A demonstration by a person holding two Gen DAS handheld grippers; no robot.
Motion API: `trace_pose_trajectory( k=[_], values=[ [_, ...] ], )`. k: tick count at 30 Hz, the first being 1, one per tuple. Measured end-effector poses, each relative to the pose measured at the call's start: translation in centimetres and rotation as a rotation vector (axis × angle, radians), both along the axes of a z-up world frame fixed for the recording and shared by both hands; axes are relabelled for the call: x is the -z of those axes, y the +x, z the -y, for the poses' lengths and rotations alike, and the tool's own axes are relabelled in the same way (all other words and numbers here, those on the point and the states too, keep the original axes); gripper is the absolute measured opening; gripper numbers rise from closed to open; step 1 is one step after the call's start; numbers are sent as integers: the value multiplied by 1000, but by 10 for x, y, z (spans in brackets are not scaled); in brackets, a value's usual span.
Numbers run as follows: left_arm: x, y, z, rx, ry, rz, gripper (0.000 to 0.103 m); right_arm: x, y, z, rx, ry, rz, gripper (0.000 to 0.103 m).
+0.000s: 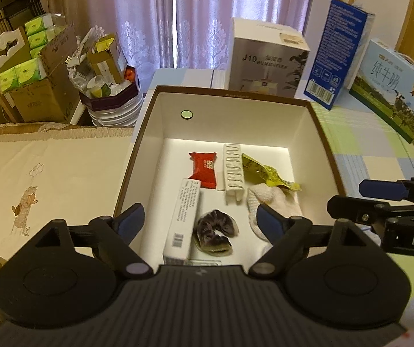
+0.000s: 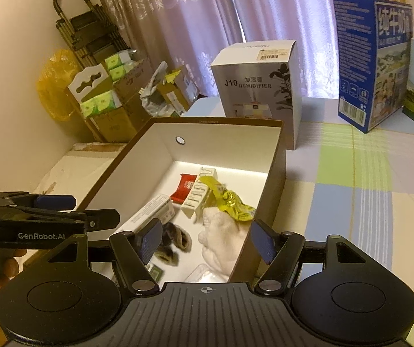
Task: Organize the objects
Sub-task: 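Withdraw both open tools from the box toward the white bottle and blue tube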
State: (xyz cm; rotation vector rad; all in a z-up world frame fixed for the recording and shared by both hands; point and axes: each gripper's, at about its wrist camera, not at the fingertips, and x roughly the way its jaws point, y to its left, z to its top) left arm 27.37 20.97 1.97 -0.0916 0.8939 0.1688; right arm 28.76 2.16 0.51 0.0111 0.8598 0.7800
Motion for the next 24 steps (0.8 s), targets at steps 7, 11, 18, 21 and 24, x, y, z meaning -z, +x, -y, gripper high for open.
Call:
trace_pose_trajectory(
  k=[7,11,18,21,24],
  values=[
    [-13,-26,21,22,-9,22,84,-11,-22,23,14,28,-7,66],
    [-18,-42,34,29,-17,29,84,-13,-33,40,23,38,-15,66],
    [-20,-69,63,55,-40,28,85,-14,-54,76,49,39,-37,66],
    [-18,-80,77,65,-51,19,85,-15,-65,94,58,37,-41,66],
    [-17,-91,93,81,-57,12,85,-14,-74,114,75,34,-54,66]
  ],
)
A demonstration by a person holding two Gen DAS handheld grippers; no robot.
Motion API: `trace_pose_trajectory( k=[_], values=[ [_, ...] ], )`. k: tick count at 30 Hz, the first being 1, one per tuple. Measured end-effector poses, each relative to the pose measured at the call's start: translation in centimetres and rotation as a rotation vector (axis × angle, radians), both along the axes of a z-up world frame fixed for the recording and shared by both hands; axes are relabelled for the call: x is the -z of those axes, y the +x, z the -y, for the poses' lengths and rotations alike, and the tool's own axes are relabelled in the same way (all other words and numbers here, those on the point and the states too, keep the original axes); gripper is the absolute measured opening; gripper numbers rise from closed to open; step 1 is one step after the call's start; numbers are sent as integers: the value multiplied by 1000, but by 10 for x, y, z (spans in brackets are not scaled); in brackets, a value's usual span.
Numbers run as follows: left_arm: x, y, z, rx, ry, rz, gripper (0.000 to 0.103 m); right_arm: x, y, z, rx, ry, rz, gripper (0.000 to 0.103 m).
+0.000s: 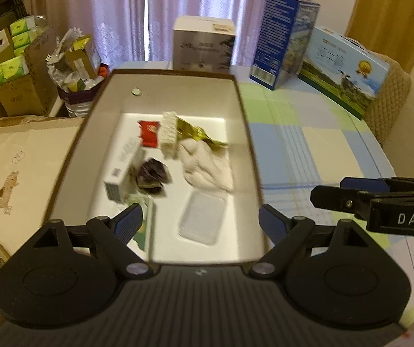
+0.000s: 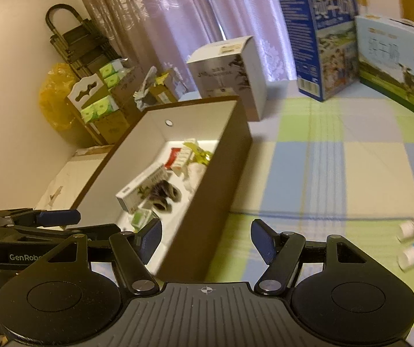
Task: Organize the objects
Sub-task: 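Withdraw both open tools from the box toward the white bottle and blue tube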
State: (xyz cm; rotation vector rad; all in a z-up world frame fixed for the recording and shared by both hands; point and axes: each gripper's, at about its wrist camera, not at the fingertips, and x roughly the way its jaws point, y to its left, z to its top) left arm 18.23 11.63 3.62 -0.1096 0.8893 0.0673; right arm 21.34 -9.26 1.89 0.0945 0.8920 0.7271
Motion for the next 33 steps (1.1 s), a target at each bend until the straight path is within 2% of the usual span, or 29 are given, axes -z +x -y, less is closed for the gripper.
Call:
trace_pose_trajectory(
  k=[14,27,33],
  values=[
    [18,-19,88,154,-28,-56,85,21,-18,91,123,-58,-90,66],
    [37,1,151,255,-23,-97,85,37,-11,159,250,-101,-155,66],
    [54,20,174,276,-22,-144,85,49,2,180,295,-125,-183,66]
  ],
)
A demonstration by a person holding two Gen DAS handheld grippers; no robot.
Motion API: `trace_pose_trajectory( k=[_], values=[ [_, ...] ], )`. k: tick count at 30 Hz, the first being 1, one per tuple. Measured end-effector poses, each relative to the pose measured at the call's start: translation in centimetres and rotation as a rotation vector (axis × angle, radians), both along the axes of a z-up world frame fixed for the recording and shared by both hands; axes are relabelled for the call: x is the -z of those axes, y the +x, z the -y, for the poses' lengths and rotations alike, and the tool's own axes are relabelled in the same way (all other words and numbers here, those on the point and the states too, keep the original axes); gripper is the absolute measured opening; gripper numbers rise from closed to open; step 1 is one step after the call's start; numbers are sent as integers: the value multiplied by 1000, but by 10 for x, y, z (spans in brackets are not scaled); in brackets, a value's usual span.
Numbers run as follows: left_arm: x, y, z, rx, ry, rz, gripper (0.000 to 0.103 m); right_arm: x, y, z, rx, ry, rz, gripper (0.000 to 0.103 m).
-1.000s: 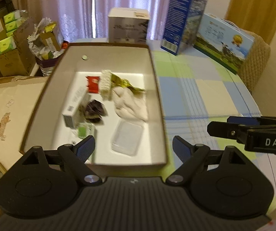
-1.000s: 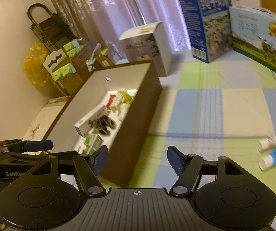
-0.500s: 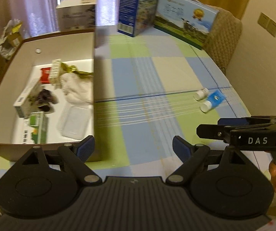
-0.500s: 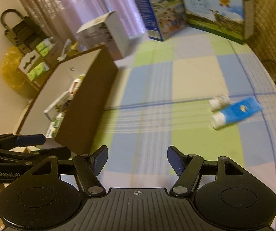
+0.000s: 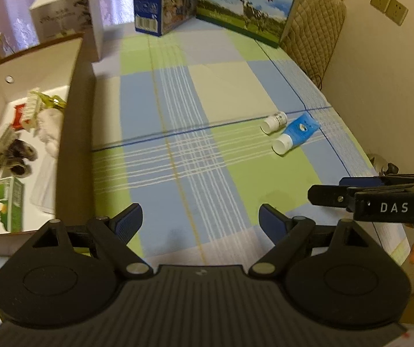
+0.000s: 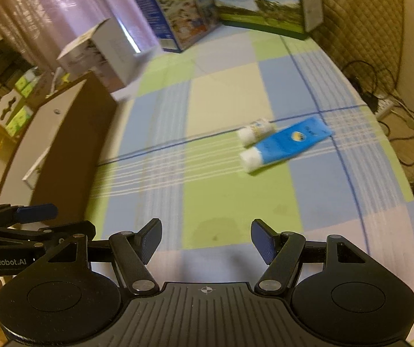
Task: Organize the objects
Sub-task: 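Withdraw both open tools from the box toward the white bottle and blue tube, then grasp the small white bottle with the left tool while the right tool grasps the blue tube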
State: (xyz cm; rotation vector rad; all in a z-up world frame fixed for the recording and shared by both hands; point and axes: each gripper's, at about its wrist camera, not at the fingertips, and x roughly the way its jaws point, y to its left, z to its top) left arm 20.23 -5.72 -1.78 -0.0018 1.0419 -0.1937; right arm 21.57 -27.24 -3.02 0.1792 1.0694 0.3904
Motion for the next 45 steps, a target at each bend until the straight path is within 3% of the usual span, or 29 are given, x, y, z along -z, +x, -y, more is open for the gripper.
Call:
trace_pose_trajectory(
  k=[20,36,45],
  values=[
    [40,67,53,86,66,-52,85,29,49,38,145,-37,-58,66],
    [71,117,49,60,81,-82,85,56,107,21,264,1,-86,65],
    [81,141,39,27,93,-79,85,73,125,9,301,-96,-66,64]
  ],
)
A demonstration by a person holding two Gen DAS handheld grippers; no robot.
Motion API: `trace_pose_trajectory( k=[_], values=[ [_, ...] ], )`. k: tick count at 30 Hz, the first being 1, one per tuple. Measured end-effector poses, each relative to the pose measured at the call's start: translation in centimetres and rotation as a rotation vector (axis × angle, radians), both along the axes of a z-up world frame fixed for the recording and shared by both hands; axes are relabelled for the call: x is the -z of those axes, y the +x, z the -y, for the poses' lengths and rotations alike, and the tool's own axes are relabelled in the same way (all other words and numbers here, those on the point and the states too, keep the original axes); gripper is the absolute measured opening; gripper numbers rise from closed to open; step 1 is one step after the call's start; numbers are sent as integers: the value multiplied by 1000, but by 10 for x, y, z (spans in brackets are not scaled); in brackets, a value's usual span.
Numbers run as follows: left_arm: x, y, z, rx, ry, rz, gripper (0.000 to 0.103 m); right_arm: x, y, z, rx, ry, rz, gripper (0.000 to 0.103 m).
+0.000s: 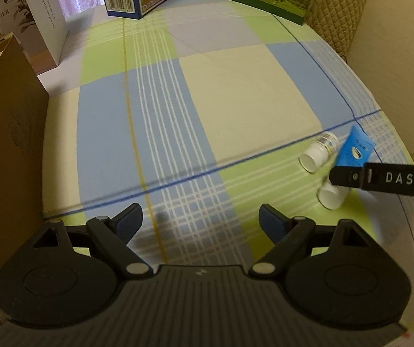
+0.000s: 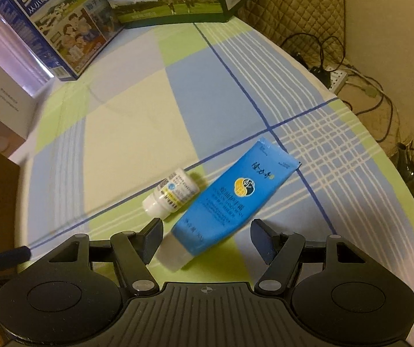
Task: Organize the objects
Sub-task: 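Grasp the small white bottle with the left tool while the right tool grasps the blue tube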
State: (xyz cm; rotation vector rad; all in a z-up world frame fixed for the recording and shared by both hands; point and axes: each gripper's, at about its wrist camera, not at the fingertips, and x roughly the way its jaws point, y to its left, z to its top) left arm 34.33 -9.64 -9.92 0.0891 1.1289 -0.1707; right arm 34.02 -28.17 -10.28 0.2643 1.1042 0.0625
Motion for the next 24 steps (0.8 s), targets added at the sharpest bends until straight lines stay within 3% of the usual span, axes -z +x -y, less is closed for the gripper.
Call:
trace_pose_trajectory(
  k=[7,15,24],
  values=[
    [5,10,5,25,-14,-2,85,2,-4,14,-41,-26,34,52],
    [9,18,43,167,-50,25,84,-3,-16,44,-108,-49,30,34],
    [19,28,93,354,-58,72,74,-4,-24,63,-148,-94,68,33]
  ],
)
